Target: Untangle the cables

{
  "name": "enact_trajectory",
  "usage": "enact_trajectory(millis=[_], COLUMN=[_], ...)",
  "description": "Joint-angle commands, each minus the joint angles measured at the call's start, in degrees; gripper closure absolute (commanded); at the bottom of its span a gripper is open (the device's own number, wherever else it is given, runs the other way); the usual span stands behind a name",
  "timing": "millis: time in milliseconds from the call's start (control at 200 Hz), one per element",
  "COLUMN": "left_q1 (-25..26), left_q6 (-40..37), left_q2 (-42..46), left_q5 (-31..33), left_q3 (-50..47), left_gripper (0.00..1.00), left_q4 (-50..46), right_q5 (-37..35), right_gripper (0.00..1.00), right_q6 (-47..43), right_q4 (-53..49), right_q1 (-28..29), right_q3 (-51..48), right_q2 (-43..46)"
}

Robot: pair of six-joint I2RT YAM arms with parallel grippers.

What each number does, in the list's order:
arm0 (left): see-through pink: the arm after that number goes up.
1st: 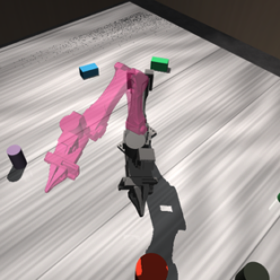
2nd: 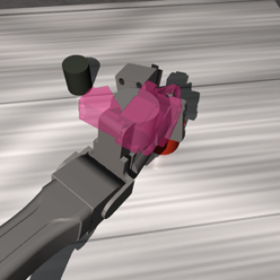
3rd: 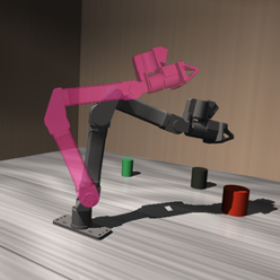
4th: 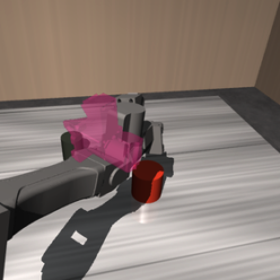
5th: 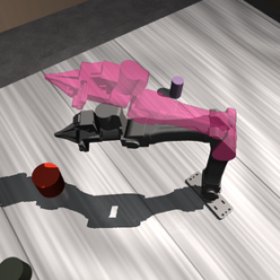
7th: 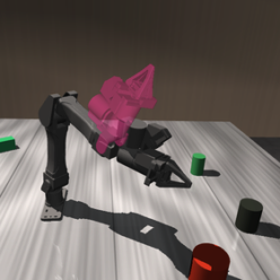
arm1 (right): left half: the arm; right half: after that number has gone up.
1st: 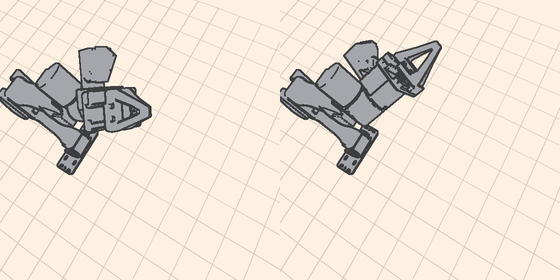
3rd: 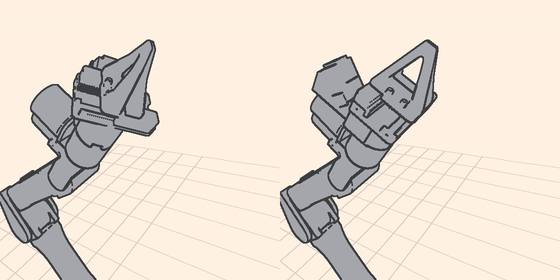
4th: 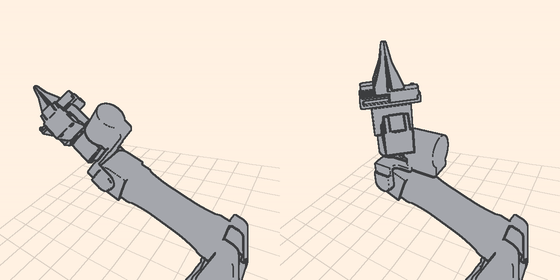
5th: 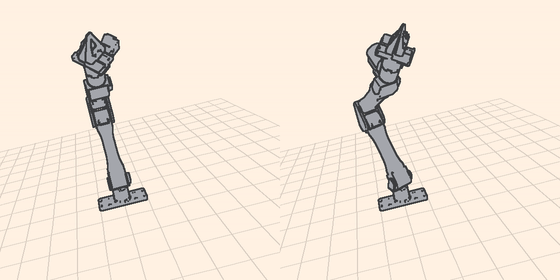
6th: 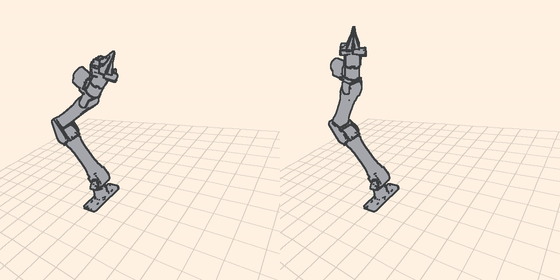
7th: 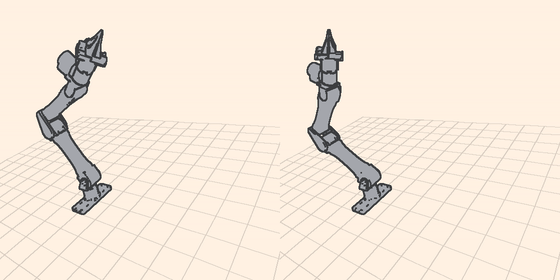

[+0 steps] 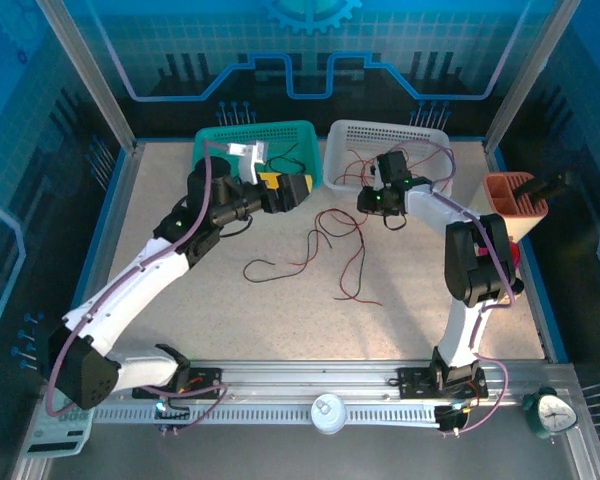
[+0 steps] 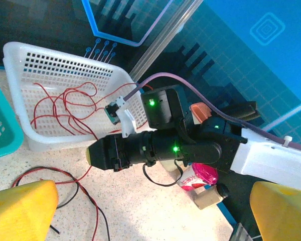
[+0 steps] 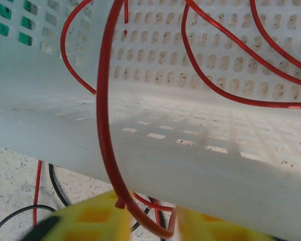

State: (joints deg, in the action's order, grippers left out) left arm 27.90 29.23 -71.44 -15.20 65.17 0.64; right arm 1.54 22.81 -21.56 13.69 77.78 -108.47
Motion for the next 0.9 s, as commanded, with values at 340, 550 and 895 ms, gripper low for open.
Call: enact_trajectory(millis=[340, 550, 895], left_q1=[-0.54, -0.52, -0.44], left_q6=[1.26, 1.49, 2.45], left_q2=[3.94, 4.83, 5.52], left_q5=[0.76, 0.06, 0.06], left_q3=[-2.81, -3.07, -3.91], left_gripper=[0.01, 0.01, 0.01], left_q4=[3.91, 3.35, 1.90], right_q5=[4.06, -3.87, -10.95], right_gripper=[1.00, 1.00, 1.00], right_q6=[0.81, 0.47, 3.78], right_q4=[-3.43, -7.34, -12.07], right_q1=[0.86, -0.81, -5.92], right_q3=[9.26, 25.41, 35.30], right_q2=[11.10, 5.65, -7.97])
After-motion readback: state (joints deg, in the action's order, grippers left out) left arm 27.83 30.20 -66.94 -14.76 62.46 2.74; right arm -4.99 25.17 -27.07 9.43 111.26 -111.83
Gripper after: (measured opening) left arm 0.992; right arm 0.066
